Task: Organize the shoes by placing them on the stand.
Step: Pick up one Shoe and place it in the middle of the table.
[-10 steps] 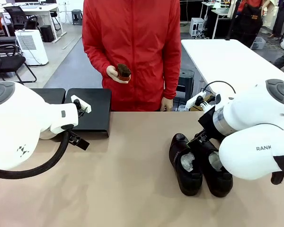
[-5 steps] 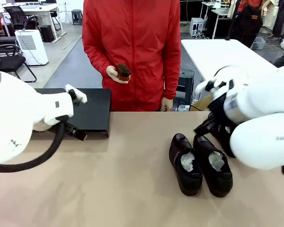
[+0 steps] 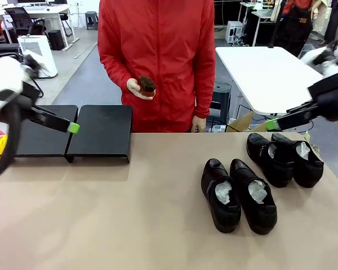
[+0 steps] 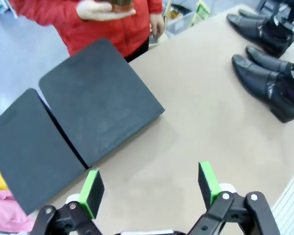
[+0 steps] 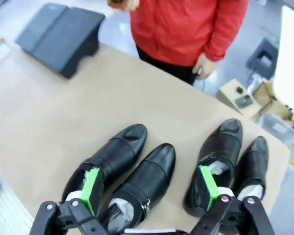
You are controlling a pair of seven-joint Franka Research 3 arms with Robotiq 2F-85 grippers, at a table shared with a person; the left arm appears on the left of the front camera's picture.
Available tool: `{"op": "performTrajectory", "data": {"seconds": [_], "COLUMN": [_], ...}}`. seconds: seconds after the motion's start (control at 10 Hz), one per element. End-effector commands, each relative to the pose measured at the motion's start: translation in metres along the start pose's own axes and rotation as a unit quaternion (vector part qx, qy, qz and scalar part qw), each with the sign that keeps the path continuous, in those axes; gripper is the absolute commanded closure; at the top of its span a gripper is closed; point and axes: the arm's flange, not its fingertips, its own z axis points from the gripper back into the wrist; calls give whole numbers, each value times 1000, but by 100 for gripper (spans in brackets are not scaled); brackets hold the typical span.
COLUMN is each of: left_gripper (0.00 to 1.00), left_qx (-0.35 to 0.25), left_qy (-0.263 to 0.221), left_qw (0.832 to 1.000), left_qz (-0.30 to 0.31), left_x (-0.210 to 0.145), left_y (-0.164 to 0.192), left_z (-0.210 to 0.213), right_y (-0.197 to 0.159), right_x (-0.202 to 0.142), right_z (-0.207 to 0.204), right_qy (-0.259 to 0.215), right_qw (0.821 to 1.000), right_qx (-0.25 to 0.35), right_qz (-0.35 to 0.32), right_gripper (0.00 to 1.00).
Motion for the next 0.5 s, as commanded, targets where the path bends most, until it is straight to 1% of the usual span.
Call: {"op": "performTrajectory", "data": {"seconds": [0.0,0.1,0.3,0.4], "left_gripper": [0,0,0,0], "left_qx": [-3,-12,-25,-50], "left_qy": [-27,-43,-48,-52], "left_qw": [1000,999,998,997], "left_qz": [-9,-8,12,14], "left_x": [-32,-38,-43,-44], "left_y": [0,2,12,15], "left_z": [26,42,49,49], "right_y": [-6,-18,-26,-29], "right_x": [-49,-61,-72,-76], "right_z": [30,44,51,53], "right_qy": [-36,-30,-35,-27], "right_qw": [999,996,993,994], "right_qx": [35,87,109,104], "right_qz": [13,21,22,22], "right_gripper": [0,0,0,0]}}
